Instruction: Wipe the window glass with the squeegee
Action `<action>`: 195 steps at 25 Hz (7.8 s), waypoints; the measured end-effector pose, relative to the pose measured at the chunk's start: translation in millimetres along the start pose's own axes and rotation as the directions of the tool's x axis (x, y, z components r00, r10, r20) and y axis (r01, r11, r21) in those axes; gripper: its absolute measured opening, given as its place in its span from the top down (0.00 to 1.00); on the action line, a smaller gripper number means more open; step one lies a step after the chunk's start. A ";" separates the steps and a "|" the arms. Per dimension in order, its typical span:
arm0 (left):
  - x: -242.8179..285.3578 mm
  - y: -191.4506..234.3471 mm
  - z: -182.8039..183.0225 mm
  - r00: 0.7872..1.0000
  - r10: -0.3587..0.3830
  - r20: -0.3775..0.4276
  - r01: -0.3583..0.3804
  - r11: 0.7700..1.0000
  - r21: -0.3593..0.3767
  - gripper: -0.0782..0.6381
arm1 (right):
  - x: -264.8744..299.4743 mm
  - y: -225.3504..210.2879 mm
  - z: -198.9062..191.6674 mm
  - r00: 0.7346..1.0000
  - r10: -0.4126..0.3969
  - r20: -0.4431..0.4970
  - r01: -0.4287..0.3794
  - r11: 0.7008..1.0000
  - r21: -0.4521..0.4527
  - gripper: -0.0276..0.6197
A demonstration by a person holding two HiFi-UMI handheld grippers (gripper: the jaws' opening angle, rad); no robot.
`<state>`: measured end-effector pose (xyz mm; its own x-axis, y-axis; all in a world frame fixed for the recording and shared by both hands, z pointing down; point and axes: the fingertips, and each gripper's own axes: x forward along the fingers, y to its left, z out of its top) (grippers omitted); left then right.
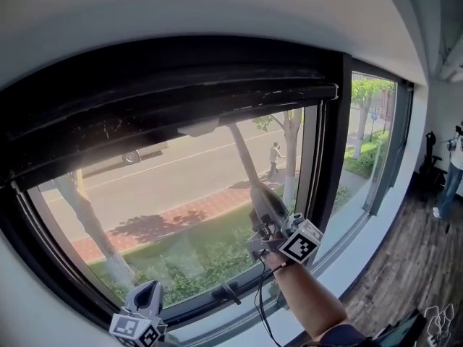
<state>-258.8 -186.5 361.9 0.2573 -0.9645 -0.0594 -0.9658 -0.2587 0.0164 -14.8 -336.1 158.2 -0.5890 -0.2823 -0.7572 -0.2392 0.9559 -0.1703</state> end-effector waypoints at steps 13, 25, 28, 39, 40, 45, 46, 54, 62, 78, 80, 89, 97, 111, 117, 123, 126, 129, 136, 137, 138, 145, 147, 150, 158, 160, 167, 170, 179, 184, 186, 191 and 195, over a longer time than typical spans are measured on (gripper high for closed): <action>-13.0 -13.7 -17.6 1.000 -0.002 -0.025 0.002 1.000 -0.007 0.88 | -35.7 0.2 -22.4 0.997 -0.046 -0.060 0.049 0.998 0.042 0.80; -25.9 -21.9 -17.9 0.999 0.004 -0.035 -0.004 1.000 0.010 0.88 | -65.0 -2.1 -48.0 0.994 -0.078 -0.075 0.086 0.990 0.108 0.80; -29.4 -21.7 -17.4 0.999 0.010 -0.036 -0.010 1.000 0.014 0.88 | -71.6 -2.2 -53.2 0.993 -0.084 -0.078 0.093 0.988 0.120 0.80; -31.5 -23.5 -20.1 0.999 0.013 -0.040 -0.012 1.000 0.015 0.88 | -100.0 -5.7 -69.9 0.988 -0.121 -0.099 0.134 0.982 0.136 0.80; -31.5 -23.8 -21.2 0.999 0.012 -0.042 -0.012 1.000 0.013 0.88 | -102.1 -6.0 -71.0 0.987 -0.124 -0.103 0.137 0.981 0.137 0.80; -31.2 -28.0 -27.2 0.999 0.008 -0.052 -0.008 1.000 0.005 0.88 | -112.5 -7.0 -78.8 0.984 -0.132 -0.116 0.149 0.976 0.157 0.80; -31.2 -29.0 -28.0 0.999 0.007 -0.054 -0.007 1.000 0.004 0.88 | -114.8 -7.2 -80.2 0.984 -0.134 -0.118 0.152 0.975 0.162 0.80; -29.5 -31.8 -31.3 0.998 0.008 -0.060 -0.008 1.000 0.004 0.88 | -131.2 -9.4 -90.8 0.980 -0.147 -0.133 0.170 0.968 0.185 0.80; -24.6 -36.6 -37.8 0.997 -0.003 -0.081 0.003 1.000 0.003 0.88 | -151.2 -11.8 -102.2 0.973 -0.165 -0.161 0.196 0.961 0.197 0.80; -21.5 -34.3 -42.6 0.995 -0.005 -0.101 0.006 1.000 0.010 0.88 | -194.3 -14.5 -133.8 0.956 -0.213 -0.202 0.258 0.938 0.231 0.80; -20.8 -35.5 -45.3 0.994 -0.007 -0.109 0.008 1.000 0.008 0.88 | -200.0 -14.9 -136.7 0.953 -0.217 -0.210 0.264 0.936 0.232 0.80; -14.9 -42.9 -47.8 0.993 -0.016 -0.121 0.018 1.000 0.012 0.88 | -222.1 -15.2 -152.2 0.940 -0.231 -0.250 0.293 0.923 0.248 0.80; -10.7 -49.8 -48.3 0.992 -0.019 -0.124 0.021 1.000 0.017 0.88 | -244.8 -15.6 -168.1 0.930 -0.240 -0.279 0.314 0.913 0.261 0.80; -15.7 -59.7 -41.4 0.987 -0.044 -0.156 0.050 0.998 0.031 0.88 | -282.8 -7.9 -194.6 0.899 -0.289 -0.330 0.383 0.883 0.272 0.80; -19.6 -61.9 -42.7 0.981 -0.053 -0.187 0.060 0.998 0.033 0.88 | -292.8 -6.5 -204.5 0.896 -0.297 -0.330 0.396 0.872 0.288 0.80; -20.6 -64.5 -48.8 0.978 -0.043 -0.205 0.048 0.999 0.022 0.88 | -309.3 -9.3 -211.7 0.889 -0.300 -0.346 0.408 0.861 0.304 0.80; -20.8 -63.0 -51.9 0.976 -0.041 -0.213 0.045 0.999 0.015 0.88 | -316.4 -8.7 -217.4 0.882 -0.305 -0.359 0.420 0.854 0.306 0.80; -21.9 -62.5 -51.3 0.976 -0.043 -0.215 0.047 0.999 0.012 0.88 | -325.2 -6.4 -223.3 0.873 -0.314 -0.373 0.436 0.846 0.307 0.80; -18.5 -60.4 -52.7 0.971 -0.041 -0.234 0.041 0.999 -0.003 0.88 | -339.0 -8.0 -232.3 0.857 -0.331 -0.395 0.463 0.830 0.311 0.80; -18.8 -60.8 -53.8 0.970 -0.041 -0.239 0.041 0.999 -0.005 0.88 | -341.7 -7.3 -234.0 0.854 -0.334 -0.398 0.468 0.827 0.311 0.80; -19.0 -61.5 -54.4 0.969 -0.042 -0.244 0.042 0.999 -0.005 0.88 | -344.3 -6.7 -235.4 0.852 -0.337 -0.402 0.473 0.824 0.312 0.80; -12.9 -65.8 -51.9 0.965 -0.049 -0.258 0.053 0.999 0.011 0.88 | -362.4 -9.4 -248.4 0.828 -0.360 -0.430 0.513 0.795 0.323 0.80; -12.3 -65.7 -49.7 0.965 -0.047 -0.258 0.052 0.999 0.013 0.88 | -366.5 -9.5 -250.4 0.825 -0.359 -0.437 0.516 0.794 0.322 0.80; -11.8 -65.4 -51.9 0.964 -0.041 -0.261 0.042 0.999 -0.001 0.88 | -371.4 -11.2 -252.3 0.824 -0.352 -0.444 0.513 0.797 0.318 0.80; -17.9 -61.0 -56.1 0.963 -0.029 -0.269 0.026 1.000 -0.014 0.88 | -375.8 -8.7 -256.6 0.820 -0.355 -0.449 0.519 0.792 0.321 0.80; -17.6 -61.0 -55.4 0.963 -0.030 -0.266 0.027 1.000 -0.013 0.88 | -375.7 -8.9 -256.6 0.821 -0.354 -0.447 0.517 0.793 0.322 0.80; -17.5 -61.7 -55.1 0.960 -0.035 -0.277 0.032 0.999 -0.014 0.88 | -394.0 -9.8 -267.1 0.786 -0.389 -0.481 0.571 0.756 0.320 0.80; -16.9 -59.8 -57.8 0.958 -0.032 -0.285 0.028 0.999 -0.016 0.88 | -399.8 -12.4 -270.9 0.779 -0.395 -0.487 0.581 0.747 0.324 0.80; -18.7 -55.5 -61.7 0.958 0.004 -0.287 -0.012 1.000 -0.026 0.88 | -408.5 -18.9 -271.3 0.756 -0.378 -0.534 0.584 0.759 0.289 0.80; -23.5 -50.1 -64.4 0.959 0.041 -0.281 -0.053 0.998 -0.033 0.88 | -404.3 -17.0 -258.3 0.765 -0.346 -0.543 0.552 0.786 0.278 0.80; -24.1 -47.8 -63.8 0.959 0.067 -0.274 -0.077 0.997 -0.027 0.88 | -396.0 -14.2 -241.6 0.786 -0.324 -0.526 0.525 0.798 0.295 0.80; -31.5 -36.2 -69.3 0.958 0.155 -0.241 -0.165 0.986 -0.022 0.88 | -363.2 -12.4 -202.7 0.851 -0.238 -0.467 0.426 0.834 0.350 0.80; -41.4 -27.6 -85.4 0.953 0.182 -0.242 -0.190 0.982 -0.012 0.88 | -324.6 -11.0 -172.3 0.905 -0.187 -0.383 0.328 0.880 0.345 0.80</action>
<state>-240.1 -144.0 449.1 0.0770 -0.9792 0.1876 -0.9967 -0.0709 0.0390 46.0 -269.0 514.5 -0.7837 -0.4650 -0.4118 -0.1373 0.7762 -0.6153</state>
